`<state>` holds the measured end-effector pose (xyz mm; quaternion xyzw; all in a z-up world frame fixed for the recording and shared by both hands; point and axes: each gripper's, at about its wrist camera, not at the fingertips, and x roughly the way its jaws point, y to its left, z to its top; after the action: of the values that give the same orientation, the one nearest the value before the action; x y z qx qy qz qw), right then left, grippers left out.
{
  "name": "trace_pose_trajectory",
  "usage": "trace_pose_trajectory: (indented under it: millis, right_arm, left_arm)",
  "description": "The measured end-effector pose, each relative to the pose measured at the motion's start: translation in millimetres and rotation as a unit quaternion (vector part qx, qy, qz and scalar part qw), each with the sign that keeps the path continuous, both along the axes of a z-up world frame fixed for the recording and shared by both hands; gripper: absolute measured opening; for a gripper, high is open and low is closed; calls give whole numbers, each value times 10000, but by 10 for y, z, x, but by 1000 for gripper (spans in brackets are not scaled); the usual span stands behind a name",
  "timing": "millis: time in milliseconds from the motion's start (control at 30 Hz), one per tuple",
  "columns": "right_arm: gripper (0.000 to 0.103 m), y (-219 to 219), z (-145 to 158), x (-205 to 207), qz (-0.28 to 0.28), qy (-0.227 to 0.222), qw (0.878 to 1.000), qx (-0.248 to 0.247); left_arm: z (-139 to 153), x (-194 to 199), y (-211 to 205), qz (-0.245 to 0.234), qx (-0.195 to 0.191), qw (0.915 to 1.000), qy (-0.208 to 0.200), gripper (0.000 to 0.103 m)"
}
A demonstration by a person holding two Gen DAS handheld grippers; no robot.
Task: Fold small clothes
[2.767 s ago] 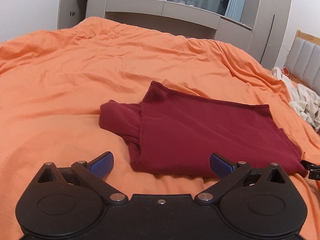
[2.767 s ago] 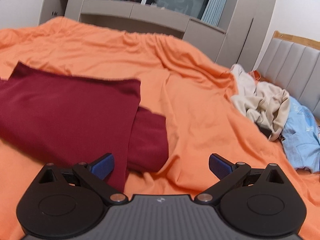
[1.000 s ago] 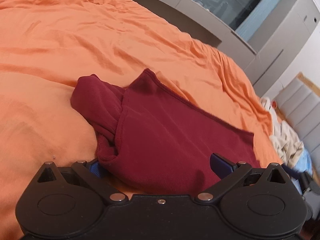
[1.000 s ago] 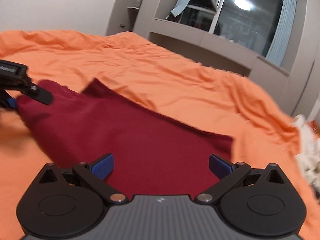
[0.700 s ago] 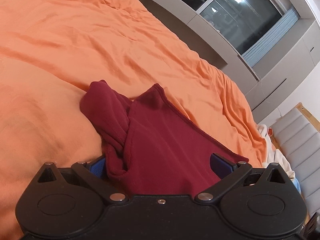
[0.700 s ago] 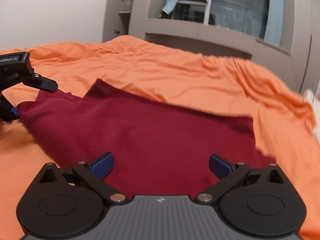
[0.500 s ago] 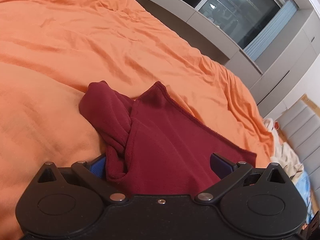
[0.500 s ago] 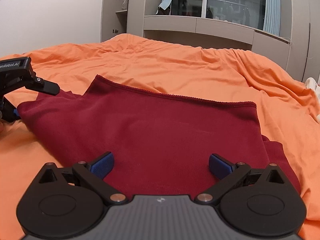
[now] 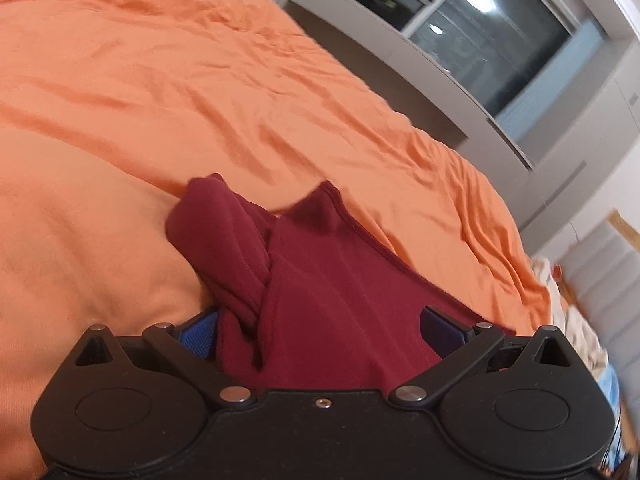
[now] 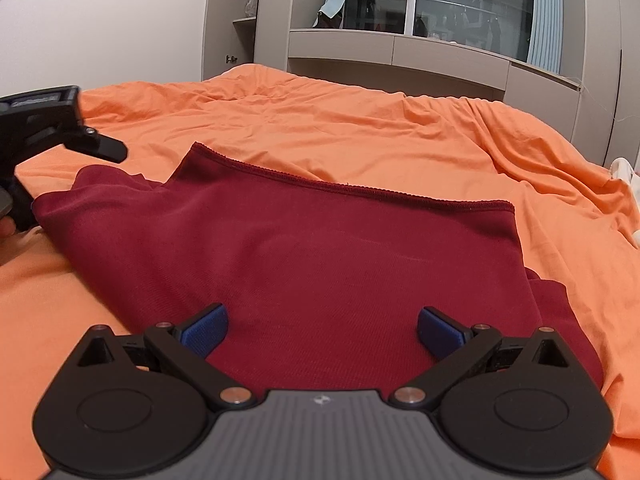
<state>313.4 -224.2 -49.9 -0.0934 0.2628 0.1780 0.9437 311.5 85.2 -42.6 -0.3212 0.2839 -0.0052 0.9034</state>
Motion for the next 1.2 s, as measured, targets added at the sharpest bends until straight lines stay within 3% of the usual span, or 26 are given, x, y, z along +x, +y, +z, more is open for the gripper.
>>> trace_pose_trajectory:
  millis: [133, 233, 400, 567, 867, 1067, 1200]
  right_arm:
    - [103, -3, 1, -2, -1, -4, 10000, -10]
    - [103, -4, 1, -2, 0, 1, 10000, -4]
    - [103, -1, 1, -2, -1, -3, 10000, -9]
    - [103, 5, 0, -1, -2, -1, 10000, -8]
    - [103, 5, 0, -1, -2, -1, 10000, -11]
    - [103, 4, -1, 0, -2, 1, 10000, -9]
    - [103, 4, 0, 2, -3, -1, 10000, -14]
  left_arm:
    - [8, 70, -43, 20, 224, 9997, 78, 102]
    - [14, 59, -108, 17, 485, 9988, 76, 95]
    - [-6, 4, -55, 297, 516, 9982, 93, 74]
    - [-1, 4, -82, 343, 711, 9968, 147, 62]
    - [-6, 120, -41, 319, 606, 9971, 323, 64]
    - [-19, 100, -66, 468, 610, 9964, 347, 40]
    - [-6, 95, -100, 515, 647, 9961, 311, 35]
